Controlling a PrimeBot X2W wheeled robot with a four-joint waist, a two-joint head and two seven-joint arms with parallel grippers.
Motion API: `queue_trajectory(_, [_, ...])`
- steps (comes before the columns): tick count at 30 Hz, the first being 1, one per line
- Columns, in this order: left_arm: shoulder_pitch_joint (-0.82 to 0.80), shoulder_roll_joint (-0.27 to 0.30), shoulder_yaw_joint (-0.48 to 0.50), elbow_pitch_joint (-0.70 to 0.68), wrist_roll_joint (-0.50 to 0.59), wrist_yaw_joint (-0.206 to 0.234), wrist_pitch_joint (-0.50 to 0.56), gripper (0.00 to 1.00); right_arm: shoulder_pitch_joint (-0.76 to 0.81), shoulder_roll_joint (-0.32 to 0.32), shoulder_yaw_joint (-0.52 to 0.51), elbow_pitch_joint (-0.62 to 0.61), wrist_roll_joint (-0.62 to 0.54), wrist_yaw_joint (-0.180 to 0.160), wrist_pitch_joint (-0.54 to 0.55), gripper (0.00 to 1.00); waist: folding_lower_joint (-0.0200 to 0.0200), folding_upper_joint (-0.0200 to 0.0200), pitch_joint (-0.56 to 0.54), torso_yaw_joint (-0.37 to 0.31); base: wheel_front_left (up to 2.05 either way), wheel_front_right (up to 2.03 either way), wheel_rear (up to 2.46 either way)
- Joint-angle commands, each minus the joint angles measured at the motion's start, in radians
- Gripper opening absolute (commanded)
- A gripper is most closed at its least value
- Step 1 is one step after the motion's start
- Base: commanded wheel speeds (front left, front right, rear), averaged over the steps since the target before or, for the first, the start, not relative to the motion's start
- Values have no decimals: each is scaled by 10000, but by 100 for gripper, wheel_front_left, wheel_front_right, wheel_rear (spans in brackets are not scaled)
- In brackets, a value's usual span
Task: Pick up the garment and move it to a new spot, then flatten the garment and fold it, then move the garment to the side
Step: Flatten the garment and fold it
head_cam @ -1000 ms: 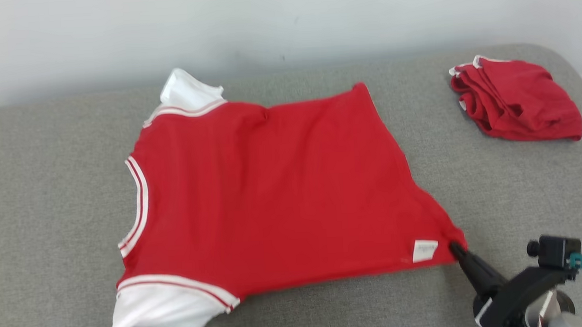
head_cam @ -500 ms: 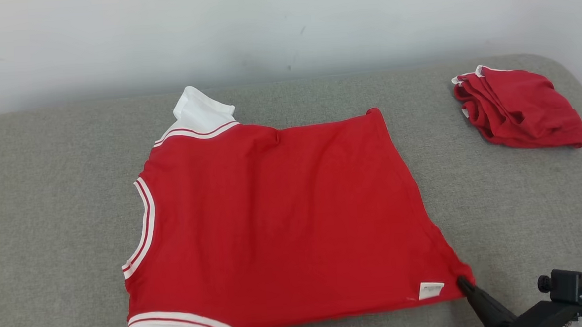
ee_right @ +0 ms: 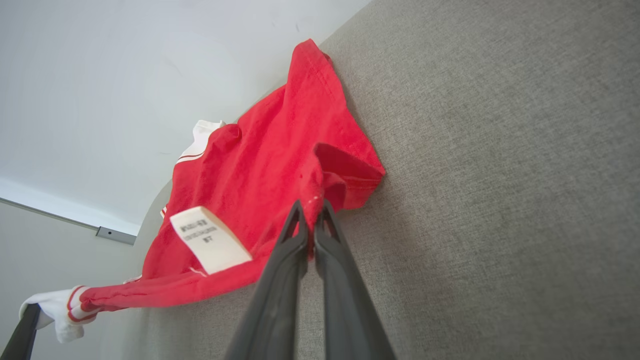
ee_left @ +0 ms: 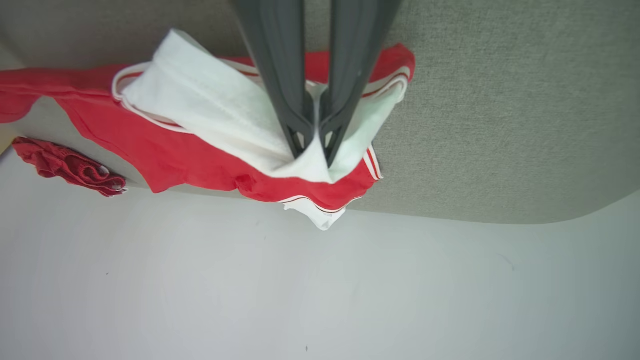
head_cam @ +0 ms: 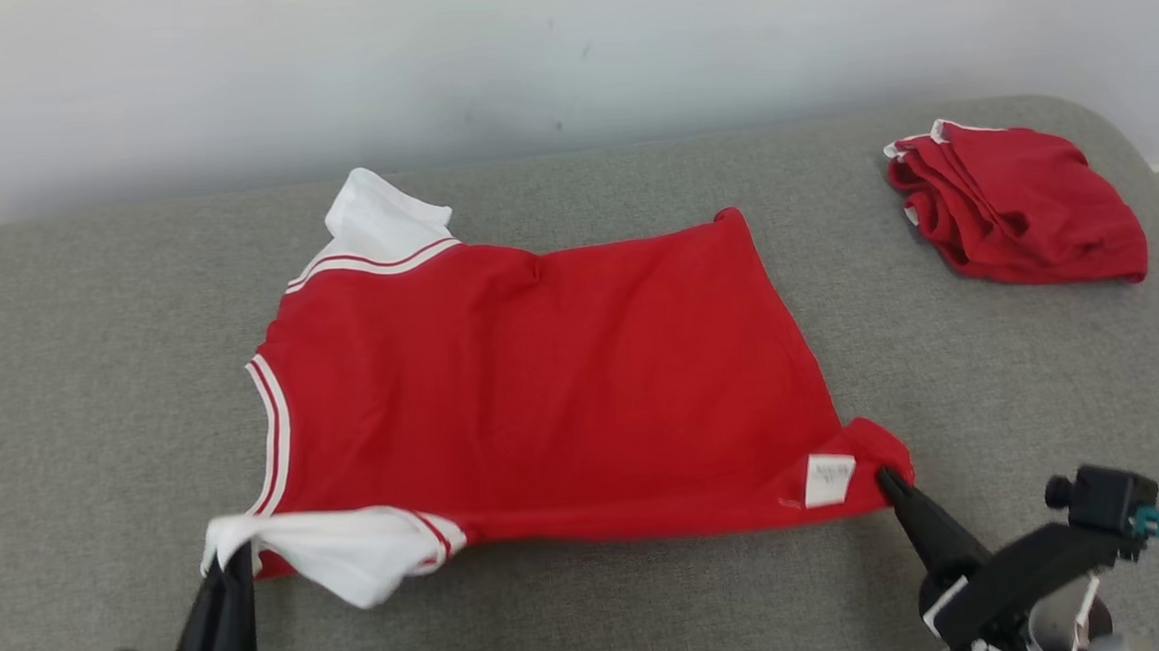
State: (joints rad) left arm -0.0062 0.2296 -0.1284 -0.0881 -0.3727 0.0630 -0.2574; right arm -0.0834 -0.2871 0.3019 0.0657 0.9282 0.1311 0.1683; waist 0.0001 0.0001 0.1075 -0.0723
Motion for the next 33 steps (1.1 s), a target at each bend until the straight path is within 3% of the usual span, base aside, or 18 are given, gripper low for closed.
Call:
queue_trajectory(1, [-424, 146, 99, 248, -65, -86, 36, 0, -374, 82, -57, 160, -228, -8, 93, 0, -1, -1, 116, -134, 0, 0, 0])
queue_trajectory(8, [-2078, 443, 66, 1788, -284, -590, 308, 0, -2049, 800, 61, 1420, -716, -8, 455, 0, -1, -1, 442, -451, 0, 0, 0])
queue_trajectory(14, [-3187, 486, -154, 3334, -266, -973, 248, 0, -3136, 1060, 190, 2472, -872, -8, 355, 0, -1, -1, 551, -480, 0, 0, 0])
queue_trajectory(15, [-3765, 480, -220, 4231, -229, -1133, 154, 0, -3689, 1152, 262, 3116, -860, -7, 245, 0, -1, -1, 564, -481, 0, 0, 0])
queue_trajectory(19, [-4176, 411, -271, 4933, -187, -1242, 40, 0, -4203, 1243, 385, 3752, -815, -7, 12, 1, -1, -1, 593, -456, 0, 0, 0])
queue_trajectory(20, [-4254, 409, -297, 5077, -120, -1265, 19, 0, -4316, 1241, 449, 3908, -845, -7, -71, 8, -1, -1, 607, -439, 0, 0, 0])
queue_trajectory(21, [-4340, 391, -303, 5222, -86, -1260, 2, 0, -4425, 1219, 545, 4018, -916, -7, -181, 36, -1, -1, 625, -411, 0, 0, 0])
queue_trajectory(22, [-4432, 392, -303, 5330, 13, -1182, -27, 14, -4515, 1200, 645, 4128, -980, -7, -316, 88, -1, -1, 636, -384, 0, 0, 0])
queue_trajectory(23, [-4509, 391, -363, 5402, 126, -1180, -29, 100, -4576, 1194, 730, 4244, -980, -7, -416, 100, -1, -1, 646, -354, 0, 0, 0])
queue_trajectory(33, [-3987, 91, 143, 4975, 406, -1137, -87, 100, -4652, 672, 1445, 4545, -1071, -7, -1704, 100, -1, -1, 503, -143, 0, 0, 0])
